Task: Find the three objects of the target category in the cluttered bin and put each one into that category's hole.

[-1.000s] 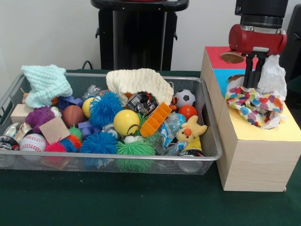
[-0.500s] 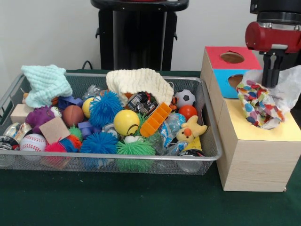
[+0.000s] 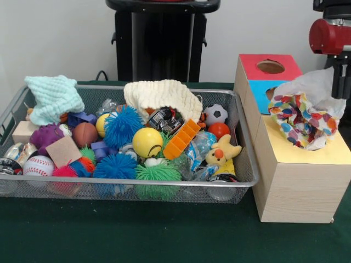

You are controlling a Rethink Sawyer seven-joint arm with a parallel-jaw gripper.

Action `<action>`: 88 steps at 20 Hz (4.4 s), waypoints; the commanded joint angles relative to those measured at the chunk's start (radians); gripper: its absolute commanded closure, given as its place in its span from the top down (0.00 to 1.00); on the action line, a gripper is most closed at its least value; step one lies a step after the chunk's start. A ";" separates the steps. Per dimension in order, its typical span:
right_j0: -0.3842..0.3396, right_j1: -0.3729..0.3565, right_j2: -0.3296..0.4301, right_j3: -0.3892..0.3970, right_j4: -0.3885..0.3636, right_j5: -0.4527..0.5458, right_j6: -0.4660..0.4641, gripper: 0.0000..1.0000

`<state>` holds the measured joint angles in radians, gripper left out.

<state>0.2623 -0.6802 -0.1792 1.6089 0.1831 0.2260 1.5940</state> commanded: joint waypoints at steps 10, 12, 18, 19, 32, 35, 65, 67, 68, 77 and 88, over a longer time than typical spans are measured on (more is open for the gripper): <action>-0.165 0.038 0.111 0.066 -0.062 -0.009 0.091 0.00; -0.185 0.035 0.129 0.076 -0.080 -0.023 0.082 0.00; -0.179 0.045 0.105 0.052 -0.101 0.003 0.105 0.00; -0.168 0.060 0.090 0.041 -0.100 -0.005 0.120 0.00; -0.067 0.078 0.003 0.039 -0.087 0.025 0.158 0.00; -0.061 0.070 0.003 0.040 -0.078 0.044 0.161 0.00; -0.030 -0.134 -0.052 -0.004 -0.079 0.375 0.134 0.00; -0.029 -0.158 -0.052 -0.005 -0.082 0.413 0.132 0.00; -0.026 -0.170 -0.053 -0.006 -0.083 0.435 0.130 0.00; -0.035 -0.173 -0.039 0.059 -0.103 0.384 0.144 0.00; -0.029 -0.093 -0.040 0.108 -0.122 0.213 0.180 0.00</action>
<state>0.2415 -0.8403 -0.2465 1.6002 0.1196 0.5140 1.5940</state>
